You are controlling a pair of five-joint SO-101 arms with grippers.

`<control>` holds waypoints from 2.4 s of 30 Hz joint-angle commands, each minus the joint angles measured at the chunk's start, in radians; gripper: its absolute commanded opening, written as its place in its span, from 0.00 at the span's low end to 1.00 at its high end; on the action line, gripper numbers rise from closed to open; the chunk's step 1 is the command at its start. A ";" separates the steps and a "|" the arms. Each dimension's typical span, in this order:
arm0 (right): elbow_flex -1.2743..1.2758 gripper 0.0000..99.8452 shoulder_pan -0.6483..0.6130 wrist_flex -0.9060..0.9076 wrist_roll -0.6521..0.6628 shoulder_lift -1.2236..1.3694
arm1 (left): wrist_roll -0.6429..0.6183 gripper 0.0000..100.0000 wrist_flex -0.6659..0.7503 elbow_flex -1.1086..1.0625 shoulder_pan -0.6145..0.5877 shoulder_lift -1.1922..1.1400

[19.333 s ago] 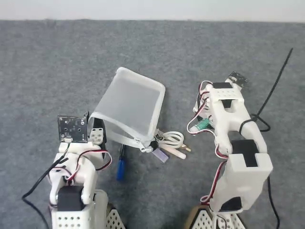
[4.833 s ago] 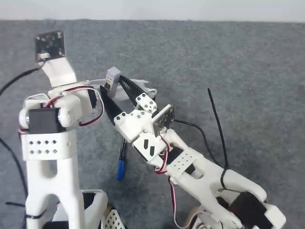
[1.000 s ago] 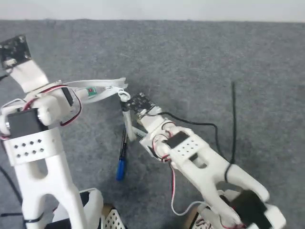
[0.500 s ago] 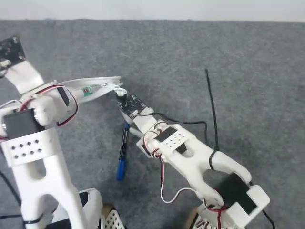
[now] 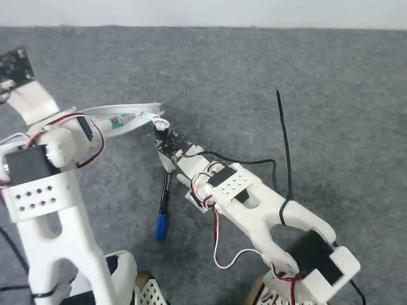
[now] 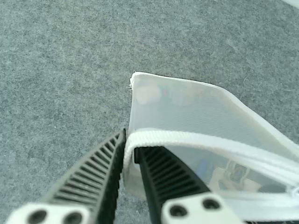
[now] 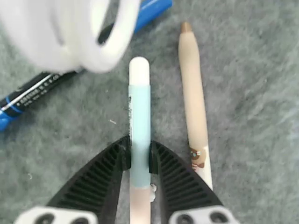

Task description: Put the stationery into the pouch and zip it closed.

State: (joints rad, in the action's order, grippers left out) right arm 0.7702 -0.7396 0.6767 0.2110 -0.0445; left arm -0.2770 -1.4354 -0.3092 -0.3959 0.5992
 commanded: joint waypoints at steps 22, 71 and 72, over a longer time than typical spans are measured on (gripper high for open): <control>-0.015 0.01 -0.056 0.254 0.081 -0.042 | -0.012 0.01 0.037 0.021 -0.008 -0.006; 0.055 0.01 -0.229 0.389 -0.377 -1.004 | -0.012 0.01 0.032 0.021 0.038 0.000; 0.055 0.01 -0.229 0.389 -0.393 -1.021 | -0.012 0.01 0.032 0.021 0.048 0.000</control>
State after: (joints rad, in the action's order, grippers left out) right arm 0.8347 -0.9574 1.0909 -0.1419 -0.9943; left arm -0.2770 -1.4293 -0.3092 -0.3821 0.5992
